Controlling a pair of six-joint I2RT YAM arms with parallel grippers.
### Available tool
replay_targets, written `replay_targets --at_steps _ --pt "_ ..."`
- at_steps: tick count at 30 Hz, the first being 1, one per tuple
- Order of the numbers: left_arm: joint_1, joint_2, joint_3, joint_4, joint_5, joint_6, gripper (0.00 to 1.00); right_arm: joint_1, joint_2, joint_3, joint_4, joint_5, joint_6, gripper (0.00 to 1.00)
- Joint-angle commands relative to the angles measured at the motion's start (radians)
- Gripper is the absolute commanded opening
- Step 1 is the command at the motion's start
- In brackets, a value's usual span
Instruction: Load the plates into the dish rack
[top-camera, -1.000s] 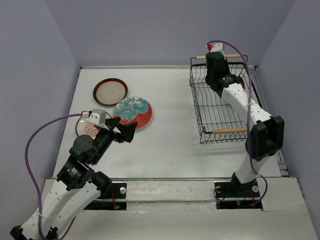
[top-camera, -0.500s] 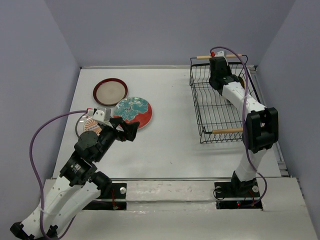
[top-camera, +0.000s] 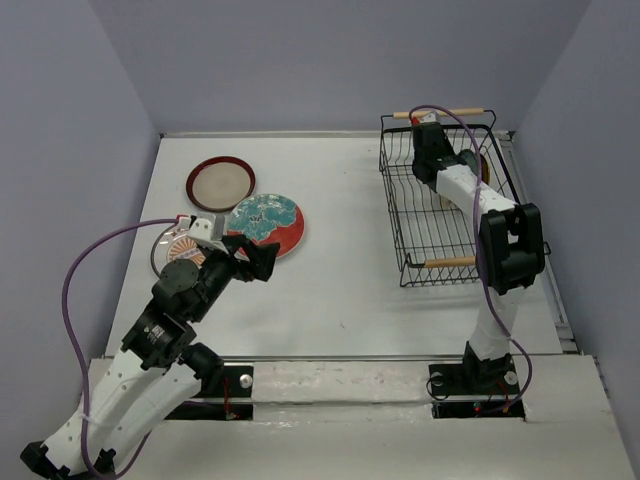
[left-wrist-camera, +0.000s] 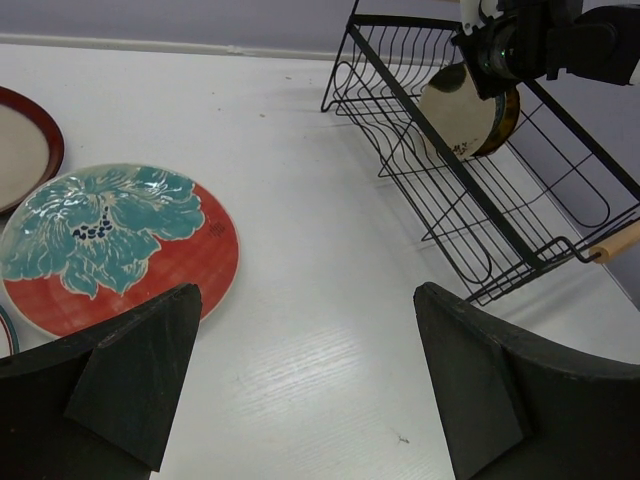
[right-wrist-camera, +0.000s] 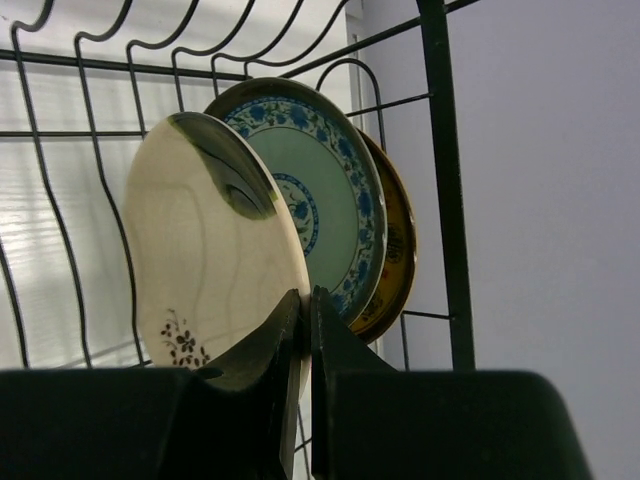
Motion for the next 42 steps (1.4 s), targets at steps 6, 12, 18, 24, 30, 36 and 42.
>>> replay_targets --at_steps 6,12,18,24,30,36,42 --pt "0.012 0.026 0.004 0.043 0.001 0.018 0.99 -0.022 0.002 0.030 0.085 0.004 -0.064 0.07" --pt "0.019 0.053 0.008 0.031 -0.014 0.004 0.99 -0.022 -0.006 0.038 0.077 0.000 -0.014 0.25" --pt "0.027 0.069 0.013 0.029 -0.013 -0.029 0.99 -0.022 -0.084 0.067 -0.014 -0.112 0.131 0.67" --pt "0.030 0.136 0.025 0.003 -0.045 -0.123 0.99 -0.022 -0.234 0.040 -0.119 -0.406 0.419 0.71" --pt "0.038 0.130 0.004 -0.023 -0.241 -0.303 0.96 0.074 -0.493 -0.227 0.037 -0.791 0.639 0.74" --pt "0.139 0.168 -0.125 0.032 -0.260 -0.460 0.91 0.171 -0.684 -0.422 0.189 -0.942 0.728 0.74" --pt "0.410 0.275 -0.263 0.226 -0.025 -0.560 0.85 0.248 -0.788 -0.540 0.263 -1.103 0.776 0.74"
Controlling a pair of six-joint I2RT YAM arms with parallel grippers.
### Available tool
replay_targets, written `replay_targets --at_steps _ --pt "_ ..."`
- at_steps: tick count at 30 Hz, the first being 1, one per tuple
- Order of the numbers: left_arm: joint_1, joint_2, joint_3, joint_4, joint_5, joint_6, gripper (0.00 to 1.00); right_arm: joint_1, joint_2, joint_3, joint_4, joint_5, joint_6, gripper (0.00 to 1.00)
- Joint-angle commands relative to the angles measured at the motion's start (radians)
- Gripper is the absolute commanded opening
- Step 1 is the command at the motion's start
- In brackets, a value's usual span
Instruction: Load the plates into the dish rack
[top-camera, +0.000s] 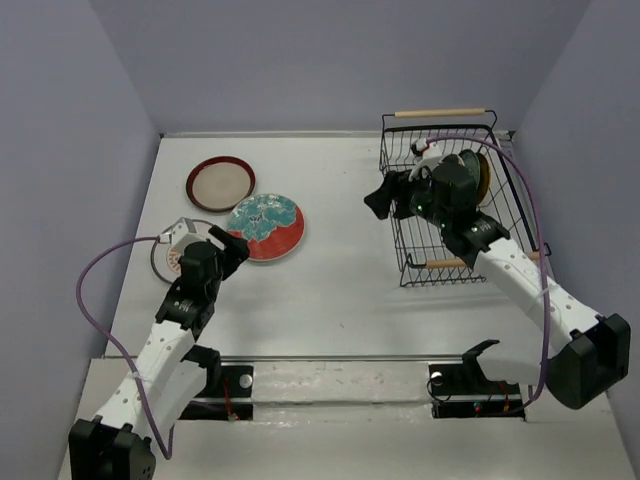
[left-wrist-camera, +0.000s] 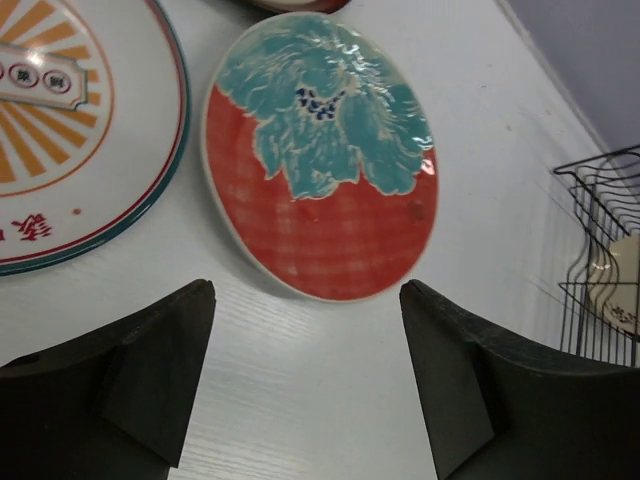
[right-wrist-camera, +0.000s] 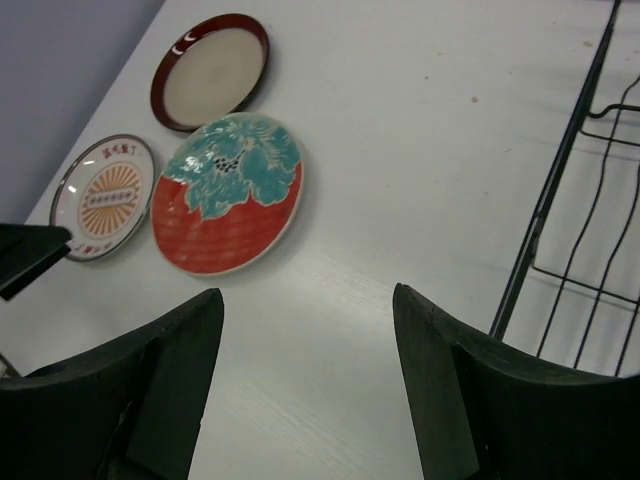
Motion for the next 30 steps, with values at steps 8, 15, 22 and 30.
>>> replay_targets --at_steps 8,15,22,30 --pt "0.111 0.298 -0.085 0.388 0.100 -0.168 0.82 0.077 -0.141 -0.127 0.181 -0.260 0.104 0.73" --pt "0.111 0.462 -0.097 0.484 0.100 -0.169 0.76 0.086 -0.136 -0.139 0.187 -0.288 0.104 0.73" --pt "0.111 0.528 -0.103 0.553 0.073 -0.177 0.73 0.086 -0.131 -0.124 0.195 -0.315 0.123 0.73" --pt "0.110 0.637 -0.152 0.700 0.068 -0.232 0.64 0.086 -0.108 -0.124 0.205 -0.328 0.140 0.72"
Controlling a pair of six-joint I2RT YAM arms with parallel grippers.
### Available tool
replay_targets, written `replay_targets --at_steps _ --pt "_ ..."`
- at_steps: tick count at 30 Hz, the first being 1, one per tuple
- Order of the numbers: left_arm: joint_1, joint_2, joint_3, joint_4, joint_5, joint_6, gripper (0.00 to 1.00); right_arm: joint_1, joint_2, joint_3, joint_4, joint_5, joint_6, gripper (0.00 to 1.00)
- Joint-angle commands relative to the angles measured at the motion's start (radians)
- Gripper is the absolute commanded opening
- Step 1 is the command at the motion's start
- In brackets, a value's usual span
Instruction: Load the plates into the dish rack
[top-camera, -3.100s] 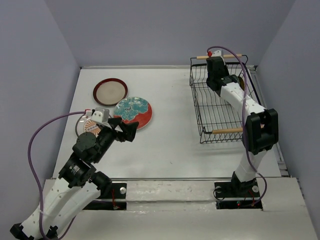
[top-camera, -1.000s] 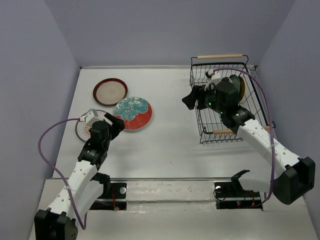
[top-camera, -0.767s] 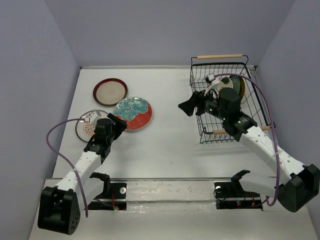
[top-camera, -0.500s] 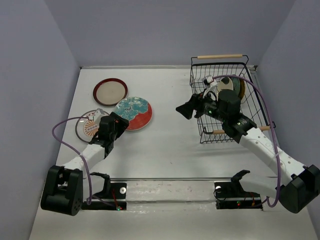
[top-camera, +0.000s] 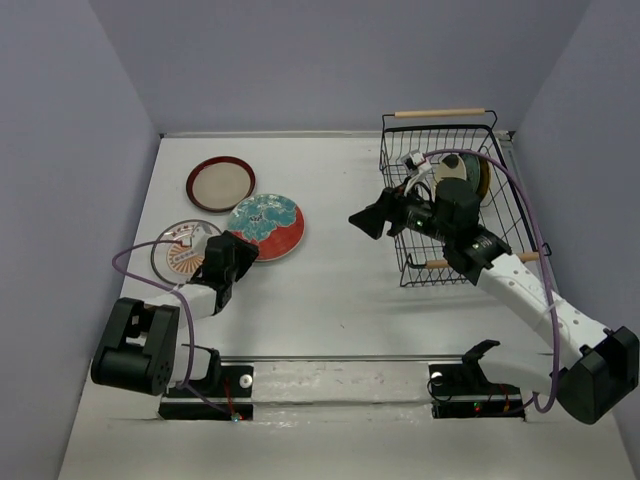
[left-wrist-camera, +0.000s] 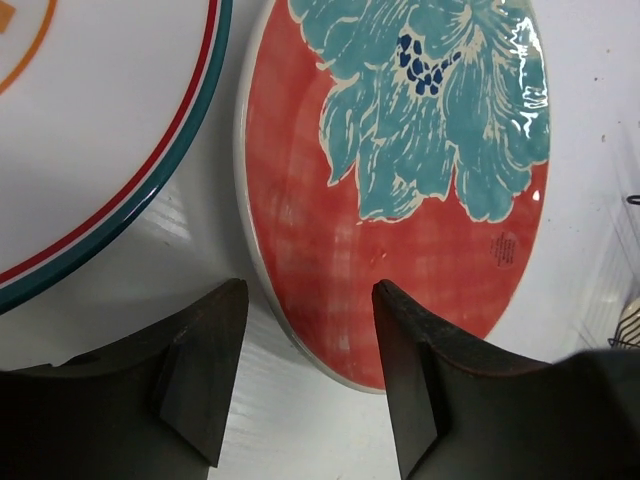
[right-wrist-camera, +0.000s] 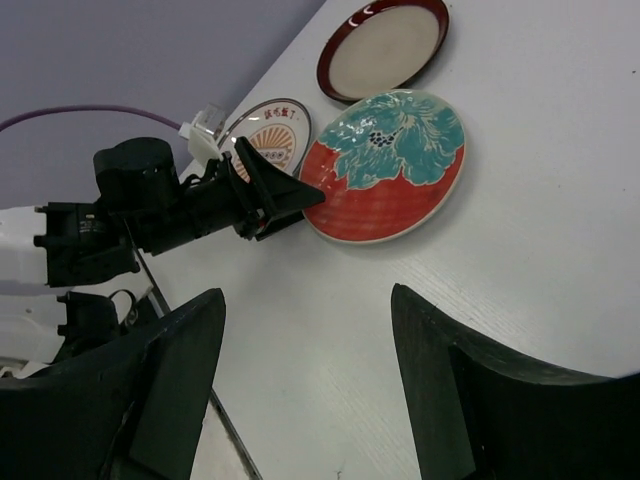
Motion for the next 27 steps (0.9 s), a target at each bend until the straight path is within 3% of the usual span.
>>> replay_targets --at_steps 1,3,5,10,13,14,20,27 --pt "0.002 0.001 -0.041 0.149 -0.040 -0.036 0.61 0.008 0.011 0.011 0.060 -0.028 0.025 0.72" --pt "0.002 0.007 -0.047 0.186 -0.041 -0.041 0.57 0.008 0.028 0.013 0.073 -0.044 0.037 0.72" --pt "0.002 0.013 -0.056 0.219 -0.049 -0.036 0.43 0.008 0.037 0.020 0.079 -0.055 0.043 0.72" --pt "0.002 0.033 -0.052 0.255 -0.061 -0.024 0.32 0.008 0.020 0.040 0.077 -0.048 0.046 0.72" --pt "0.002 0.047 -0.053 0.290 -0.063 -0.013 0.16 0.008 0.019 0.044 0.077 -0.062 0.059 0.72" --pt "0.002 0.047 -0.058 0.298 -0.061 -0.009 0.06 0.008 0.019 0.042 0.077 -0.064 0.062 0.72" --pt "0.001 -0.016 -0.124 0.374 -0.001 -0.001 0.06 0.017 0.055 0.033 0.054 -0.082 0.071 0.76" --pt "-0.016 -0.333 -0.184 0.328 0.031 0.011 0.06 0.037 0.238 0.141 0.022 -0.096 0.056 0.90"
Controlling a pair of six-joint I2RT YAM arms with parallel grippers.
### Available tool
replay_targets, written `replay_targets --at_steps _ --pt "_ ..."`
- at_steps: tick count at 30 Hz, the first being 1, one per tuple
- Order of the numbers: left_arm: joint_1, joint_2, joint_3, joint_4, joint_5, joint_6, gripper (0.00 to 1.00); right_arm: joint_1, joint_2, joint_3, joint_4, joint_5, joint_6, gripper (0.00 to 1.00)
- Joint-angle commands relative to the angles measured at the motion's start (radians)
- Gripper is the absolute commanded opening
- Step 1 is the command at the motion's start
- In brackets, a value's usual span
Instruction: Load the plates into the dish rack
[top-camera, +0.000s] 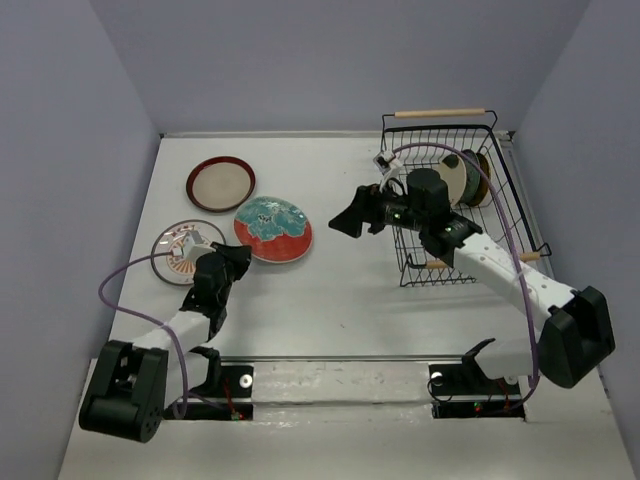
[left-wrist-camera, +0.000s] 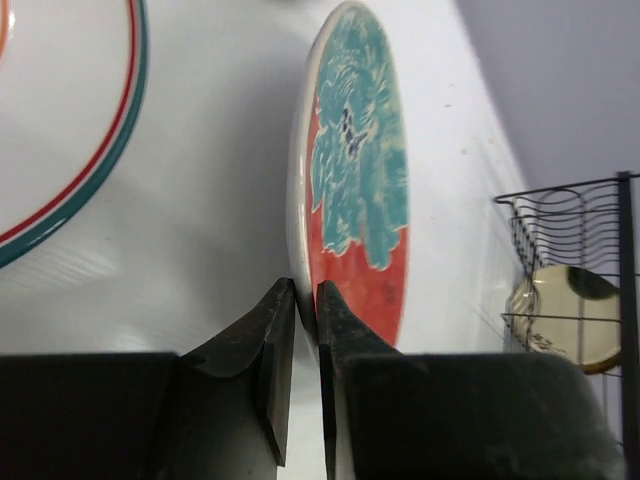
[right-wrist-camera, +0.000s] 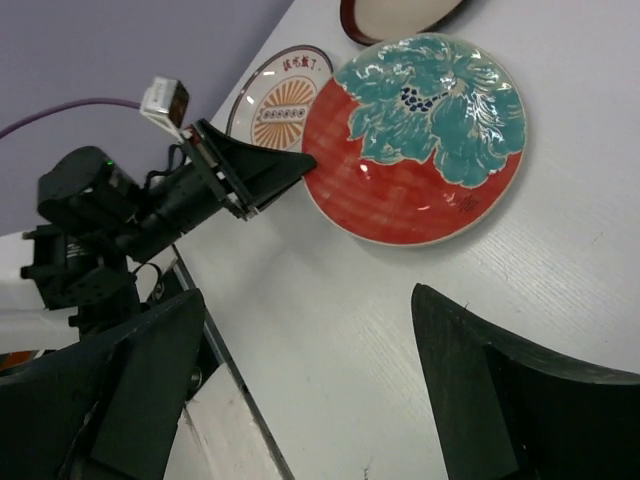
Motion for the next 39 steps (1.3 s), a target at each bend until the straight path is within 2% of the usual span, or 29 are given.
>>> replay_targets --at_steps 1,6,9,12,24,27,28,29,30,31,32,33,35,36,39 --pt "-0.014 -0.206 -0.014 0.062 0.021 0.040 0.06 0.010 0.135 0.099 0.000 -0.014 0.001 0.91" --pt "-0.014 -0.329 -0.015 -0.007 0.032 0.054 0.06 0.010 0.325 0.221 -0.016 0.029 0.005 0.94" --pt "-0.013 -0.358 -0.018 -0.018 0.047 0.053 0.06 0.010 0.485 0.300 -0.056 0.053 0.019 0.94" --pt "-0.013 -0.369 -0.020 -0.032 0.047 0.054 0.06 0.010 0.560 0.337 -0.059 0.059 0.028 0.94" --pt "-0.013 -0.230 -0.067 0.043 0.119 0.045 0.06 0.020 0.801 0.415 -0.121 0.092 0.010 0.91" --pt "-0.013 -0.190 -0.073 0.054 0.119 0.037 0.06 0.020 0.835 0.424 -0.122 0.081 0.008 0.84" --pt "-0.013 -0.184 -0.076 0.057 0.119 0.036 0.06 0.020 0.844 0.429 -0.122 0.076 0.010 0.77" --pt "-0.013 -0.175 -0.078 0.058 0.119 0.033 0.08 0.020 0.858 0.430 -0.122 0.067 0.010 0.74" --pt "-0.013 -0.162 -0.081 0.065 0.119 0.033 0.16 0.029 0.867 0.432 -0.124 0.065 0.011 0.72" --pt "-0.013 -0.155 -0.081 0.069 0.150 0.034 0.22 0.029 0.875 0.433 -0.122 0.061 0.013 0.60" --pt "-0.013 -0.145 -0.083 0.075 0.151 0.033 0.29 0.029 0.889 0.437 -0.122 0.047 0.010 0.54" --pt "-0.013 -0.130 -0.081 0.080 0.156 0.036 0.31 0.040 0.893 0.438 -0.124 0.046 0.011 0.50" --pt "-0.013 -0.112 -0.084 0.094 0.159 0.033 0.41 0.040 0.899 0.437 -0.121 0.044 0.013 0.49" --pt "-0.013 -0.087 -0.086 0.115 0.168 0.033 0.44 0.049 0.902 0.437 -0.121 0.042 0.013 0.42" --pt "-0.013 -0.033 -0.089 0.166 0.177 0.025 0.45 0.049 0.902 0.429 -0.112 0.038 0.016 0.38"
